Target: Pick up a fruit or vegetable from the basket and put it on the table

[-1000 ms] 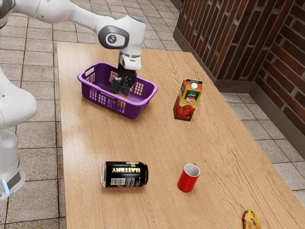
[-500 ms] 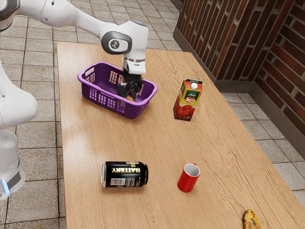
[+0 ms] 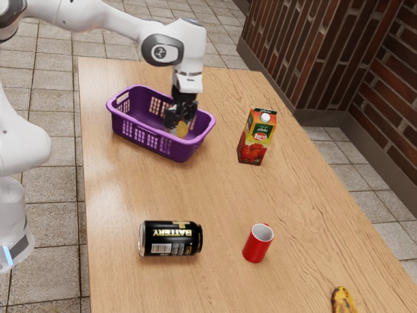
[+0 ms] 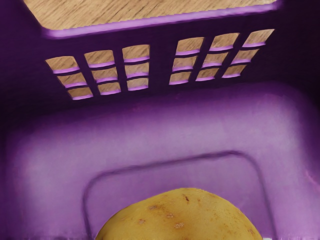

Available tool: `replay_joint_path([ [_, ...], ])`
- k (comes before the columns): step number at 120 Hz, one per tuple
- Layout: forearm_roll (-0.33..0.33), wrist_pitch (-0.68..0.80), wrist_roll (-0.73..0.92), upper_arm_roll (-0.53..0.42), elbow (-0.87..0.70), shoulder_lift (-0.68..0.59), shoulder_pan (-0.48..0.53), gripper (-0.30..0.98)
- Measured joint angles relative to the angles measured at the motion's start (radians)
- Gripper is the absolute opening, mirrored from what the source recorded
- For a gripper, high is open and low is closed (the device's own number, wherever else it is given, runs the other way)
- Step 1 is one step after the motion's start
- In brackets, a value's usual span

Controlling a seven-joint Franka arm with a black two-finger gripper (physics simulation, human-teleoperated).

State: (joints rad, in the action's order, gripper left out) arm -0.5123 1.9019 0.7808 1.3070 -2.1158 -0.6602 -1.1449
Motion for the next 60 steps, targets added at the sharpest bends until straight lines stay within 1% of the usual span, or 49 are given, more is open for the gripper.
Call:
replay_joint_path([
  [4, 0.001, -0.018, 0.002, -0.015, 0.019, 0.002, 0.001, 0.17],
  [15, 0.006, -0.088, 0.006, -0.080, 0.085, 0.023, 0.014, 0.26],
  [28, 0.020, -0.171, 0.013, -0.172, 0.151, 0.048, 0.084, 0.30],
  [44, 0.023, -0.241, 0.027, -0.203, 0.212, 0.067, 0.249, 0.33],
  [60, 0.006, -0.302, 0.043, -0.227, 0.317, 0.069, 0.306, 0.31],
])
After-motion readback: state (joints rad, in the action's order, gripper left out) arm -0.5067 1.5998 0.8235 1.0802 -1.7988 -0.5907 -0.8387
